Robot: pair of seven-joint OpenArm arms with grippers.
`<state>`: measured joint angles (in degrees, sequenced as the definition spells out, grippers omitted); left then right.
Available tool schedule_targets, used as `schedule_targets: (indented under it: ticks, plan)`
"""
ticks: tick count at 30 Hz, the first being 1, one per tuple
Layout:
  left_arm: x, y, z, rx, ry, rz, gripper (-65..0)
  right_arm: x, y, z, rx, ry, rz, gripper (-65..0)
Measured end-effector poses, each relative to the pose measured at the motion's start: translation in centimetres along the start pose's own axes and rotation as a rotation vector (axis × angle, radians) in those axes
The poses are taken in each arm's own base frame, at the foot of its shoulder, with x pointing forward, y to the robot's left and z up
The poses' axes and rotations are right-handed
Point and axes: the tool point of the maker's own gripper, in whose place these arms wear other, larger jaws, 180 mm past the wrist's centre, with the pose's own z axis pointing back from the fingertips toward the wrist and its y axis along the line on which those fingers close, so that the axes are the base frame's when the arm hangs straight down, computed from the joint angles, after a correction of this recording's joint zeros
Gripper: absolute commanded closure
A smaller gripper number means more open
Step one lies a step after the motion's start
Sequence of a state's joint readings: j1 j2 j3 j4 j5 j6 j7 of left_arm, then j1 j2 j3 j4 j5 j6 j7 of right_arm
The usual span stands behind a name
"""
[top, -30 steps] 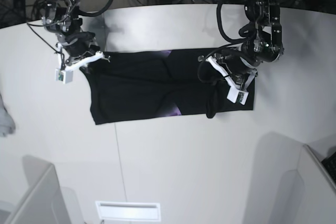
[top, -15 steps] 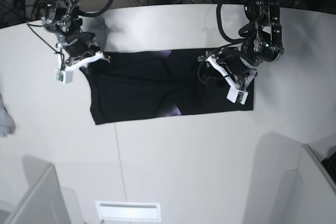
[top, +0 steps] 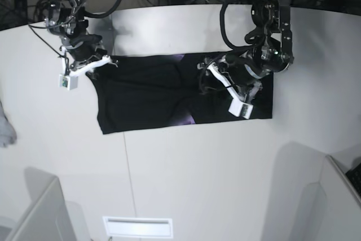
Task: Fold the T-shirt properly
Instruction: 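Fold the held end inward toward the right gripper and release, then grasp the strip's other end with the right gripper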
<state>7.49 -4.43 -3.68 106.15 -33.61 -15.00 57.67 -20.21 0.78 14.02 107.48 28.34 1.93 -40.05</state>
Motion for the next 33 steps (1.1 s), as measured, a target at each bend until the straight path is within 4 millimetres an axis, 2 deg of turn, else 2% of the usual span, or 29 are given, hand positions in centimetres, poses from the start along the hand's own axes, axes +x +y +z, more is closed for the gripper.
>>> schedule_targets:
  ticks: [2,3,5,7,11,12,13,15,17,20,24,26,28,30,33]
  plan:
    - [1.1,2.2,1.9,0.065,-0.056,0.017,-5.6,0.4,0.2,0.1,0.005,-0.008,0.005,0.0]
    - [1.1,3.7,3.0,0.112,-0.068,0.031,0.0,0.8,0.5,0.1,0.013,-0.020,0.003,0.0]
    - [0.4,6.7,5.0,0.198,-0.067,0.054,0.0,1.6,1.6,0.0,0.064,-0.026,-0.028,0.0]
    - [-0.3,9.8,7.0,0.290,-0.063,0.081,0.0,1.7,2.7,-0.1,0.122,0.038,-0.041,-0.5]
    - [-1.3,15.0,11.7,0.447,-0.066,0.108,0.0,4.1,4.5,-1.0,0.238,0.092,-0.080,-36.6]
    - [-1.5,16.2,13.0,0.487,-0.068,0.116,0.0,4.8,4.6,-1.2,0.260,0.089,-0.112,-41.6]
    - [-1.5,17.3,14.2,0.527,-0.081,0.120,0.0,5.3,4.3,-1.3,0.266,0.085,-0.139,-43.7]
    - [-0.8,19.2,16.7,0.594,-0.139,0.096,0.0,5.2,3.1,-2.0,0.251,0.128,-0.189,-42.9]
    - [-1.1,20.3,18.1,0.630,-0.159,0.061,0.0,5.4,1.6,-2.7,0.221,0.145,-0.229,-41.6]
    - [-2.6,21.5,18.6,0.639,-0.149,0.045,0.0,6.3,-0.4,-3.3,0.189,0.149,-0.245,-41.0]
    - [-4.6,23.7,19.5,0.683,-0.133,0.077,0.0,6.0,-2.7,-4.3,0.144,0.167,-0.267,-41.0]
    - [-5.4,23.7,19.1,0.657,-0.109,0.062,0.0,5.5,-4.5,-4.6,0.106,0.176,-0.278,-41.0]
    - [-5.5,22.8,18.4,0.595,-0.094,0.025,0.0,5.2,-5.7,-5.0,0.072,0.188,-0.253,-41.1]
    - [-5.4,22.5,18.0,0.574,-0.103,0.020,0.0,5.2,-5.7,-5.3,0.063,0.194,-0.201,-41.1]
    - [-5.3,22.5,18.0,0.578,-0.103,0.021,0.0,4.6,-4.7,-6.3,0.081,0.198,-0.165,-41.1]
